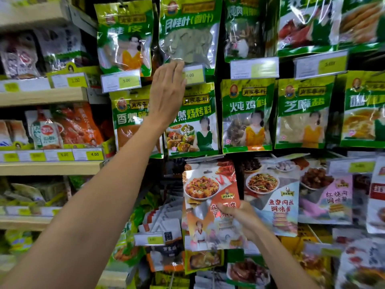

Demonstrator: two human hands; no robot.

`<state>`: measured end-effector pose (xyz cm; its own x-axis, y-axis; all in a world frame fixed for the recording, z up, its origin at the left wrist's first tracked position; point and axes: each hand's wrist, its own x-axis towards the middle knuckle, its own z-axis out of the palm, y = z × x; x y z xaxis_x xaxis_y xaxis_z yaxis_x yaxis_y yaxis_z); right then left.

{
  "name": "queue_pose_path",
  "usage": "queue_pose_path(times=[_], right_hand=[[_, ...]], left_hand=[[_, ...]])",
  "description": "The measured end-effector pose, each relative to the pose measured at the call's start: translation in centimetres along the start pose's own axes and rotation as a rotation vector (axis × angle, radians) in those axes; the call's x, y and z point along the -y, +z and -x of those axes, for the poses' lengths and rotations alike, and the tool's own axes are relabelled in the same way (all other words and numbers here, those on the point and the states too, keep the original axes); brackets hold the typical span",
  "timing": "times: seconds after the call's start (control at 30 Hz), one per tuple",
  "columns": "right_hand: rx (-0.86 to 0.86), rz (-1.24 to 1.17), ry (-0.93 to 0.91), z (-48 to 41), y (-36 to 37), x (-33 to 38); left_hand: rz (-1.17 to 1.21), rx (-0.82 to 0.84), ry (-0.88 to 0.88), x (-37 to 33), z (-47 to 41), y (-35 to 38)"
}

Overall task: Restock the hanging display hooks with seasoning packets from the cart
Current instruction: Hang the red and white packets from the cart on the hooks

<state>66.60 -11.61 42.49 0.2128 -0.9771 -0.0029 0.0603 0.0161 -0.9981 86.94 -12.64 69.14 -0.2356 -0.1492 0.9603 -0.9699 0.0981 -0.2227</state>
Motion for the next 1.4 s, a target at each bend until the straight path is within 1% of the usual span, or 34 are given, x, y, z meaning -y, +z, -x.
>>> queue_pose_path(times=[0.3, 0.57, 0.67, 0.8, 0.9, 1.0, 1.07, 1.13, 1.2, 1.27, 1.33, 1.4], right_hand=[[-0.058, -0.034, 0.052, -1.3, 1.2, 0.5], [-0.176, 0.01, 0.087, -2.9, 2.1, 0.2], [-0.256, 0.043, 0.051, -2.6, 2.5, 0.2], [-0.35, 0.243, -0.031, -1.0, 2.8, 0.3], [-0.434, 0.365, -0.122, 1.5, 2.6, 0.9], [-0.476, 0.426, -0.226, 4.4, 1.4, 1.1], [-0.505, 0.467, -0.261, 6.4, -0.1, 0.9], [-0.555, 0.472, -0.282, 8.7, -2.2, 0.5], [-0.595, 0.431, -0.287, 11.3, -4.5, -0.2], [-0.639, 0.398, -0.297, 14.0, -6.9, -1.4], [-0.722, 0.378, -0.25, 16.6, -9.6, -3.1], [-0.799, 0.355, -0.175, 19.3, -12.5, -5.2]], left_hand=[[0.02, 0.003, 0.004, 0.4, 0.0, -0.1], [0.013, 0.036, 0.025, 0.6, 0.0, -0.2], [0.006, 0.062, 0.038, 0.6, 0.0, -0.4], [-0.008, 0.089, 0.039, 0.5, 0.0, -1.1], [0.017, 0.07, 0.027, -0.2, 0.7, -2.1], [0.116, 0.025, 0.034, -2.1, 3.1, -3.1], [0.202, 0.004, 0.063, -4.2, 5.8, -3.4], [0.303, 0.018, 0.088, -7.1, 9.1, -3.4], [0.438, 0.085, 0.079, -10.6, 13.0, -3.4], [0.608, 0.203, 0.004, -14.8, 17.1, -3.7], [0.788, 0.365, -0.117, -19.5, 21.2, -4.2], [0.983, 0.575, -0.257, -24.3, 25.1, -4.9]])
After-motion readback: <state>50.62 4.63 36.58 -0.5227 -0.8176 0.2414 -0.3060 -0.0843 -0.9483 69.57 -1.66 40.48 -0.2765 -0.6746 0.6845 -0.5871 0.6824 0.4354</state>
